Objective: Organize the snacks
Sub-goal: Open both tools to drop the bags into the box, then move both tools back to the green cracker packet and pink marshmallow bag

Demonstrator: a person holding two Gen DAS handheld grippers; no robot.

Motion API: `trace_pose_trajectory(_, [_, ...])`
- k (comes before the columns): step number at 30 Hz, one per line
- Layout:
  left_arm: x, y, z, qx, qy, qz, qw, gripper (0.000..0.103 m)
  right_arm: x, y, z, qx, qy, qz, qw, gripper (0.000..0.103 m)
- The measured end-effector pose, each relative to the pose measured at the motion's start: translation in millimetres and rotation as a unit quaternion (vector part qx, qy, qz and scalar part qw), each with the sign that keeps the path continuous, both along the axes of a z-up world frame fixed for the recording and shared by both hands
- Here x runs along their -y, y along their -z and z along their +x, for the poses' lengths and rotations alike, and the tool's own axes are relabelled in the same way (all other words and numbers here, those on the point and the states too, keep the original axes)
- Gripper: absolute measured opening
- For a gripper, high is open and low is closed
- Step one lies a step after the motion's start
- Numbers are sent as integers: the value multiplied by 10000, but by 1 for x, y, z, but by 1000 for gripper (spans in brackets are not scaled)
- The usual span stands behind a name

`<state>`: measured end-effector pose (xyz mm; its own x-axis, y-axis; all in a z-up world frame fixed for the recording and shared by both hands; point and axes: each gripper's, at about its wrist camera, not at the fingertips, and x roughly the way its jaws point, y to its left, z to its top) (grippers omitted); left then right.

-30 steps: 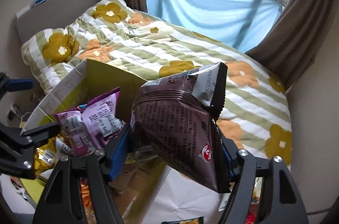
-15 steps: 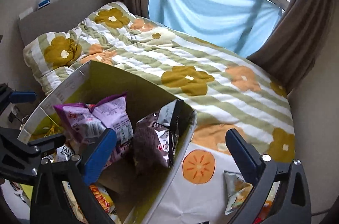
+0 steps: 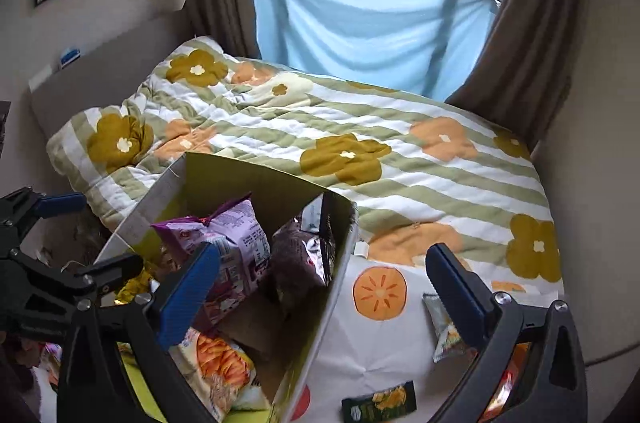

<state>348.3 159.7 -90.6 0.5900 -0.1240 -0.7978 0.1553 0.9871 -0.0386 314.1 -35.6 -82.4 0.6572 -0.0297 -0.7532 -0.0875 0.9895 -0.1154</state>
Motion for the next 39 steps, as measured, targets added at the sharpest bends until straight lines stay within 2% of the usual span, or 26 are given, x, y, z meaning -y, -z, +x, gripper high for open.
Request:
trace_pose_trajectory(8, [49, -21, -24, 240, 418, -182, 9987, 102, 41, -19, -33, 69, 385, 232, 9990, 102])
trace_pose_trajectory(17, [141, -19, -46, 292, 624, -90, 9976, 102, 122, -30, -71, 27, 552, 464, 9974, 102])
trace_pose_trajectory(24, [209, -11, -60, 269, 563, -93, 9980, 102, 191, -29, -96, -98, 392, 411, 9983, 102])
trace_pose_trajectory(29, [246, 13, -63, 33, 645, 60, 9979, 102, 236, -12, -106, -467, 281, 506, 9972, 102])
trace_pose_trajectory(32, [269, 35, -63, -207, 800, 321, 9961, 102, 255, 1, -109, -607, 268, 415, 9969, 103])
trace_pose_trajectory(36, [293, 69, -62, -599, 1142, 693, 9892, 102, 274, 24, -110, -829, 211, 383, 9956, 103])
trace_pose_trajectory(38, [304, 92, -60, -836, 1337, 959, 9828, 102, 282, 41, -109, -1022, 301, 309, 9938, 103])
trace_pose_trajectory(39, [306, 100, -61, -924, 1396, 1051, 9803, 98, 287, 52, -108, -1165, 321, 348, 9921, 103])
